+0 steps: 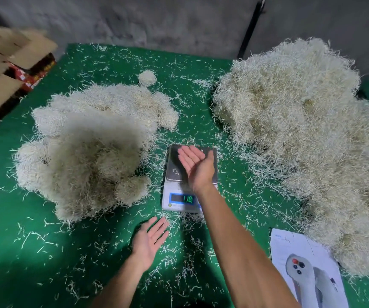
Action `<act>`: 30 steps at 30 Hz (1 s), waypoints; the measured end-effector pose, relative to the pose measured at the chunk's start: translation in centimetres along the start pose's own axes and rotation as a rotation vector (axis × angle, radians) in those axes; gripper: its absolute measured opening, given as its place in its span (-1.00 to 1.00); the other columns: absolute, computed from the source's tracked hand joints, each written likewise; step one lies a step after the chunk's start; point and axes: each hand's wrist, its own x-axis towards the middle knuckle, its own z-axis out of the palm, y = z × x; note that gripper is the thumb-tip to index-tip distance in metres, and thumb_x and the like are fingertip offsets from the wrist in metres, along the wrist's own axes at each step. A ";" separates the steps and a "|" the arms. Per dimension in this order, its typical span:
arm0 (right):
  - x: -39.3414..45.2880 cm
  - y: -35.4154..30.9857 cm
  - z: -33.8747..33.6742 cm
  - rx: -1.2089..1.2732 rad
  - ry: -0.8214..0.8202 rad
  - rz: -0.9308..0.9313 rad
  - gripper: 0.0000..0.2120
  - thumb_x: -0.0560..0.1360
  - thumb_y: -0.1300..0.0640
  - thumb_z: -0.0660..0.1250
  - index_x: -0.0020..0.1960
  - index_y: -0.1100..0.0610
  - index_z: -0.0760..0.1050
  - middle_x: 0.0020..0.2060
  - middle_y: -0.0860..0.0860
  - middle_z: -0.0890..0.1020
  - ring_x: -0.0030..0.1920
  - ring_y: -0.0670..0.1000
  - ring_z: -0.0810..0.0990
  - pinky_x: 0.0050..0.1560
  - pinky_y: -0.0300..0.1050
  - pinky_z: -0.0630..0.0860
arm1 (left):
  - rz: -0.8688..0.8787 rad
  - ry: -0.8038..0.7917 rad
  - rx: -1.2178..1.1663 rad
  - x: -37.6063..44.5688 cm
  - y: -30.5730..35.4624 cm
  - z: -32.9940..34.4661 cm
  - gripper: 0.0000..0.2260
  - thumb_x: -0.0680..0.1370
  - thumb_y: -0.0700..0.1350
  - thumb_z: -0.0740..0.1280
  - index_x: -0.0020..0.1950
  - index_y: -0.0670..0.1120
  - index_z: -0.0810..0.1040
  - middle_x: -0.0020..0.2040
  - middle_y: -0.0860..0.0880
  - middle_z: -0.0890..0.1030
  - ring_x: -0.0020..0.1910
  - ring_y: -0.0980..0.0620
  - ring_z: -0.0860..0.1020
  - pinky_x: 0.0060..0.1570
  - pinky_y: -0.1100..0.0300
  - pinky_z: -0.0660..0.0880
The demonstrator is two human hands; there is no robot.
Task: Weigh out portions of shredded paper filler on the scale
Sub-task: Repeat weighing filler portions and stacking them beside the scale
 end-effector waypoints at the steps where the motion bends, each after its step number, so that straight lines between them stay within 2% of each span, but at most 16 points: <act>1: 0.0 0.3 -0.9 -0.018 0.031 0.014 -0.33 0.74 -0.15 -0.13 0.28 0.36 0.51 0.06 0.32 0.69 0.05 0.24 0.72 0.02 0.00 0.69 | 0.006 0.023 0.032 -0.1 0.0 0.1 -0.73 0.73 -0.08 0.07 0.32 -0.11 0.48 0.18 -0.14 0.69 0.15 -0.12 0.67 0.11 -0.02 0.58; 3: 0.3 0.7 -3.6 -0.057 0.116 0.003 -0.38 0.76 -0.09 -0.10 0.28 0.39 0.49 0.01 0.34 0.70 0.01 0.26 0.72 -0.02 0.01 0.69 | 0.061 0.079 0.162 -0.1 0.0 0.8 -0.71 0.74 -0.09 0.06 0.27 -0.14 0.52 0.13 -0.14 0.71 0.08 -0.11 0.70 0.01 0.03 0.64; 6: 1.0 -0.3 -8.4 -0.050 0.229 -0.068 -0.46 0.76 -0.02 -0.08 0.26 0.38 0.49 -0.06 0.32 0.71 -0.03 0.26 0.73 -0.03 0.00 0.69 | 0.210 0.097 0.402 -0.4 -0.2 4.4 -0.78 0.70 -0.08 0.20 0.19 -0.15 0.58 0.04 -0.11 0.73 -0.04 -0.09 0.72 -0.12 0.09 0.66; 11: 2.5 -3.9 -13.8 -0.285 0.279 -0.164 -0.53 0.76 0.00 0.00 0.23 0.34 0.52 -0.08 0.24 0.73 -0.03 0.21 0.74 -0.01 -0.02 0.69 | 0.271 -0.138 0.454 -1.1 -1.6 14.5 -0.80 0.69 -0.16 0.22 0.16 -0.20 0.59 -0.03 -0.12 0.74 -0.06 -0.13 0.71 -0.07 0.05 0.67; 14: 4.7 -7.4 -14.3 -0.826 0.205 -0.348 -0.67 0.72 -0.02 0.15 0.24 0.17 0.56 -0.04 0.09 0.71 -0.01 0.16 0.70 0.01 0.02 0.68 | 0.350 -0.244 0.463 -0.1 -1.6 20.7 -0.78 0.71 -0.21 0.18 0.21 -0.22 0.58 0.05 -0.13 0.72 0.01 -0.13 0.70 -0.01 0.04 0.66; 16: 6.8 -10.1 -13.3 -1.248 0.151 -0.543 -0.72 0.70 0.03 0.20 0.35 0.08 0.51 0.02 -0.06 0.66 -0.07 0.03 0.65 -0.13 -0.17 0.64 | 0.369 -0.241 0.444 1.6 -0.6 24.5 -0.76 0.72 -0.20 0.16 0.26 -0.26 0.56 0.14 -0.17 0.69 0.08 -0.14 0.68 0.07 -0.02 0.64; 17: 8.0 -11.4 -12.4 -1.453 0.145 -0.698 -0.70 0.69 0.07 0.22 0.39 0.07 0.49 0.09 -0.04 0.64 -0.03 -0.01 0.62 -0.08 -0.18 0.63 | 0.367 -0.224 0.431 2.6 0.2 26.2 -0.74 0.72 -0.19 0.16 0.29 -0.27 0.54 0.17 -0.19 0.67 0.11 -0.16 0.67 0.10 -0.04 0.63; 19: 10.7 -13.5 -10.5 -1.797 0.133 -1.054 -0.63 0.66 0.10 0.23 0.45 0.09 0.44 0.32 0.08 0.56 0.22 0.06 0.58 0.22 0.06 0.57 | 0.350 -0.186 0.389 4.6 1.9 28.9 -0.72 0.73 -0.16 0.15 0.34 -0.28 0.50 0.24 -0.21 0.62 0.18 -0.19 0.63 0.14 -0.06 0.61; 21: 13.9 -14.8 -8.1 -1.952 0.089 -1.179 -0.50 0.64 0.09 0.25 0.56 0.06 0.30 0.55 0.10 0.33 0.50 0.16 0.37 0.49 0.16 0.24 | 0.368 -0.164 0.396 6.9 3.4 30.7 -0.70 0.74 -0.14 0.14 0.38 -0.25 0.48 0.29 -0.19 0.59 0.23 -0.15 0.61 0.17 -0.03 0.60; 23: 17.2 -15.6 -6.3 -2.037 0.099 -1.086 -0.31 0.59 0.16 0.31 0.64 0.00 0.10 0.64 0.06 -0.01 0.63 0.18 0.06 0.54 0.20 -0.14 | 0.395 -0.145 0.408 9.1 4.4 31.6 -0.70 0.74 -0.13 0.14 0.39 -0.25 0.47 0.32 -0.20 0.56 0.27 -0.15 0.58 0.20 -0.02 0.59; 25: 20.0 -15.2 -6.3 -2.140 0.156 -0.898 -0.19 0.52 0.30 0.32 0.66 0.01 0.04 0.63 0.05 -0.15 0.65 0.18 -0.06 0.57 0.19 -0.18 | 0.378 -0.131 0.383 10.9 5.0 31.9 -0.73 0.73 -0.15 0.15 0.35 -0.25 0.47 0.33 -0.25 0.54 0.29 -0.20 0.57 0.24 -0.04 0.57; 26: 21.0 -14.5 -6.9 -2.167 0.162 -0.795 -0.22 0.50 0.35 0.32 0.64 0.05 0.12 0.64 0.09 0.00 0.63 0.21 0.07 0.61 0.17 -0.03 | 0.368 -0.134 0.365 11.6 5.2 31.9 -0.75 0.73 -0.15 0.16 0.34 -0.23 0.46 0.33 -0.26 0.54 0.29 -0.21 0.57 0.25 -0.04 0.56; 27: 21.6 -13.7 -8.0 -2.154 0.154 -0.697 -0.33 0.51 0.39 0.32 0.57 0.10 0.27 0.57 0.14 0.27 0.52 0.19 0.33 0.56 0.09 0.27 | 0.361 -0.145 0.353 12.2 5.4 32.0 -0.77 0.72 -0.16 0.18 0.33 -0.21 0.46 0.33 -0.27 0.53 0.30 -0.21 0.56 0.28 -0.05 0.54; 28: 21.7 -12.8 -9.2 -2.099 0.147 -0.626 -0.49 0.53 0.40 0.31 0.45 0.14 0.42 0.38 0.13 0.50 0.28 0.11 0.54 0.32 -0.07 0.53 | 0.366 -0.164 0.368 12.5 5.7 32.1 -0.78 0.70 -0.15 0.23 0.32 -0.18 0.46 0.33 -0.26 0.54 0.32 -0.20 0.55 0.33 -0.07 0.50; 29: 21.4 -11.8 -10.5 -2.045 0.141 -0.562 -0.64 0.57 0.40 0.30 0.32 0.16 0.52 0.17 0.10 0.61 0.07 0.05 0.61 0.06 -0.19 0.61 | 0.391 -0.181 0.438 13.0 5.9 32.4 -0.76 0.67 -0.11 0.27 0.32 -0.15 0.48 0.33 -0.22 0.55 0.33 -0.17 0.54 0.37 -0.08 0.46; 30: 20.6 -10.8 -11.7 -2.009 0.135 -0.531 -0.75 0.60 0.37 0.28 0.22 0.17 0.56 0.06 0.08 0.63 -0.04 0.02 0.62 -0.04 -0.20 0.62 | 0.432 -0.197 0.559 13.4 6.1 32.7 -0.70 0.63 -0.05 0.28 0.34 -0.13 0.50 0.33 -0.17 0.56 0.34 -0.13 0.53 0.40 -0.06 0.43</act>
